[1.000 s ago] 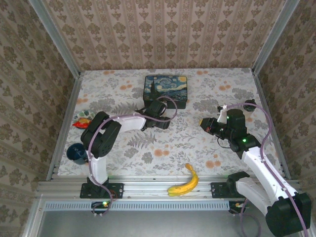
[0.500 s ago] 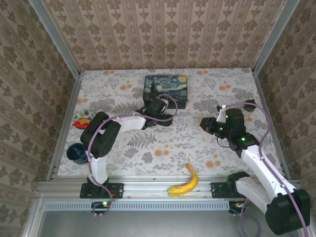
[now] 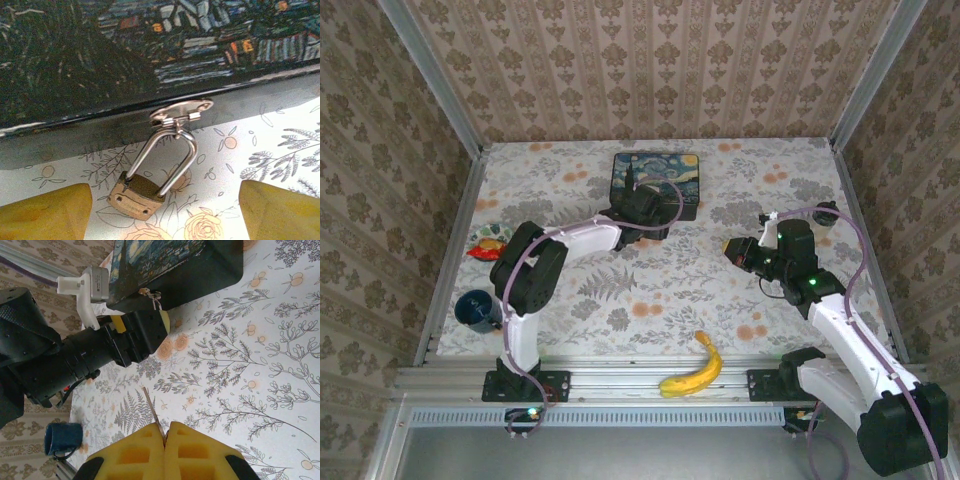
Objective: Unlock the padlock with the key
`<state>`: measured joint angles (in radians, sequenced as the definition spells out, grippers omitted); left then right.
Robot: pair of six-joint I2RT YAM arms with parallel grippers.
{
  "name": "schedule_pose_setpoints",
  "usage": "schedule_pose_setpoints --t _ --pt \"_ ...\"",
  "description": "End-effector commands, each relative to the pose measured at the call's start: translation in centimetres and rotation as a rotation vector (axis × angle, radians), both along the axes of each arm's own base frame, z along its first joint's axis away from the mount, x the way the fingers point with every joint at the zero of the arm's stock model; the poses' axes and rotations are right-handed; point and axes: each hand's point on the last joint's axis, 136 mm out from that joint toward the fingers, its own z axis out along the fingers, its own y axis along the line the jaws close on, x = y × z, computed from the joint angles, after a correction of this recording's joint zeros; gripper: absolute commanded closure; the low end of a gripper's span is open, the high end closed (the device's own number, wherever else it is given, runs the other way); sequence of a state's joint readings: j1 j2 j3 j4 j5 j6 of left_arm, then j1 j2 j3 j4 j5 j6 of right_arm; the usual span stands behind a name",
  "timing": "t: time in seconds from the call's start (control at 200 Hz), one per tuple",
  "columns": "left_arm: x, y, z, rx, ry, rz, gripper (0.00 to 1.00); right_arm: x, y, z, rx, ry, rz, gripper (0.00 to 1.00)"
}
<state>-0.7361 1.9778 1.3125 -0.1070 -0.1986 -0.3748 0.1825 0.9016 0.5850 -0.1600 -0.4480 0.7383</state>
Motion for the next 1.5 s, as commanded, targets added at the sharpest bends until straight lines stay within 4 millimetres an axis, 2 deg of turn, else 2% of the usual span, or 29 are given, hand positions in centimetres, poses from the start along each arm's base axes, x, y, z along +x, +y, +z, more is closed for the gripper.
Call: schedule_pose_setpoints --t 0.0,0.195,0.34,0.435,0.53,0.725,1.145,1.175,1.29,1.36,1.47,1.495 --pt "0.3 0.9 -0.6 0.073 0.018 -0.045 0.23 0.5 -0.1 1.4 0.016 -0.039 -0.011 1.00" --pt "0.9 1.0 -1.0 0.038 0.076 -0.166 0.28 0.4 -0.1 1.3 0.019 -0.036 -0.015 1.00" --pt "0.9 0.7 -1.9 0.082 0.107 -0.229 0.30 0.4 -0.2 1.4 0.021 -0.040 -0.020 1.00" --pt "1.0 0.4 -2.4 0.100 0.115 -0.249 0.36 0.4 -0.2 1.4 0.023 -0.038 -0.021 1.00" --pt "1.1 0.4 -2.8 0.125 0.116 -0.255 0.40 0.4 -0.2 1.4 0.023 -0.038 -0.023 1.00" --pt "1.1 0.2 -3.5 0.175 0.112 -0.267 0.42 0.5 -0.2 1.4 0.023 -0.038 -0.025 1.00" --pt "1.6 0.0 -3.5 0.246 0.082 -0.229 0.51 0.4 -0.2 1.4 0.025 -0.040 -0.024 1.00" --pt "1.6 0.1 -3.4 0.250 0.081 -0.228 0.55 0.4 -0.2 1.4 0.025 -0.040 -0.024 1.00" --pt "1.4 0.3 -3.3 0.260 0.082 -0.222 0.57 0.4 -0.2 1.3 0.025 -0.039 -0.024 1.00" --pt "1.4 0.4 -3.2 0.256 0.082 -0.218 0.69 0.4 -0.2 1.3 0.025 -0.039 -0.024 1.00" --pt "1.3 0.1 -3.1 0.248 0.083 -0.219 0.71 0.5 -0.2 1.3 0.027 -0.039 -0.023 1.00" --pt "1.3 0.1 -3.1 0.248 0.084 -0.220 0.74 0.5 -0.1 1.4 0.027 -0.041 -0.021 1.00"
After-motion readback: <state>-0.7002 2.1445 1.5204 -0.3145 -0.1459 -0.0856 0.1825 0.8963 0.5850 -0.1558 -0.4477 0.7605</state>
